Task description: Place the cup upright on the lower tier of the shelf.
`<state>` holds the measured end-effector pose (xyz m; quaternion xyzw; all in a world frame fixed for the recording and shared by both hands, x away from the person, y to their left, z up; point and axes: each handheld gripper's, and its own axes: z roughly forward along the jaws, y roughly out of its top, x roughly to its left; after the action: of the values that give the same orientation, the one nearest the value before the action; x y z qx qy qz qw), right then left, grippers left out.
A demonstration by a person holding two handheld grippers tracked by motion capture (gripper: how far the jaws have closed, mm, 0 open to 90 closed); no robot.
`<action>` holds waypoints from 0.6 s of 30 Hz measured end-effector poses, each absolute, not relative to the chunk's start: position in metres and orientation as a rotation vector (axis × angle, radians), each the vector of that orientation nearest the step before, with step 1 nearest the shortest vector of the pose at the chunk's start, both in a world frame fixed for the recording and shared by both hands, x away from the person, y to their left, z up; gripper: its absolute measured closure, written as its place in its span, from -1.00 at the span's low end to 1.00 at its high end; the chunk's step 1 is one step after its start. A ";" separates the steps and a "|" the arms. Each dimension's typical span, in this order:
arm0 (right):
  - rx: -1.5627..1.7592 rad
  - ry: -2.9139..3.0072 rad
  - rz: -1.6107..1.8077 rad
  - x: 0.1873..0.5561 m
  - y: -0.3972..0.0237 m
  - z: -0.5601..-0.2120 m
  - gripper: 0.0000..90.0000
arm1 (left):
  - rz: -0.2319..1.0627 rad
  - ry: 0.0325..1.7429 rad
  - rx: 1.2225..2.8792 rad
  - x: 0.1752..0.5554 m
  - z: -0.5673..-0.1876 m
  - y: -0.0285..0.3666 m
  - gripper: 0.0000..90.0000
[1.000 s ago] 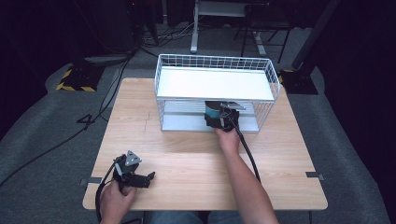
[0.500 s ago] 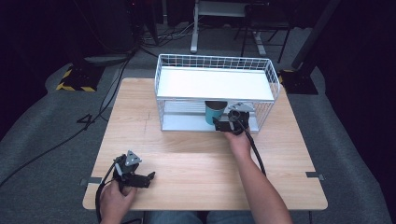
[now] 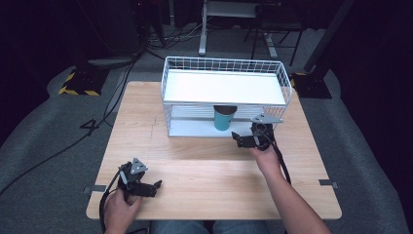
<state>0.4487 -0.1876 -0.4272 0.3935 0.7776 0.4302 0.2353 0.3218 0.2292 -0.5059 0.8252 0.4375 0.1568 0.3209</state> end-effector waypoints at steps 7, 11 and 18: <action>1.064 2.149 1.206 0.426 -0.205 -0.417 -0.95 | 0.412 1.148 2.171 0.321 -0.506 0.230 -0.98; 1.063 2.160 1.210 0.416 -0.215 -0.414 -0.95 | 0.412 1.148 2.171 0.321 -0.506 0.230 -0.98; 1.035 2.202 1.226 0.399 -0.234 -0.412 -0.65 | 0.405 1.151 2.172 0.321 -0.506 0.229 -0.98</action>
<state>0.3988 -0.2343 -0.4116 0.3718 0.7907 0.4401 0.2072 0.3214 0.2290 -0.5056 0.8262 0.4378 0.1540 0.3194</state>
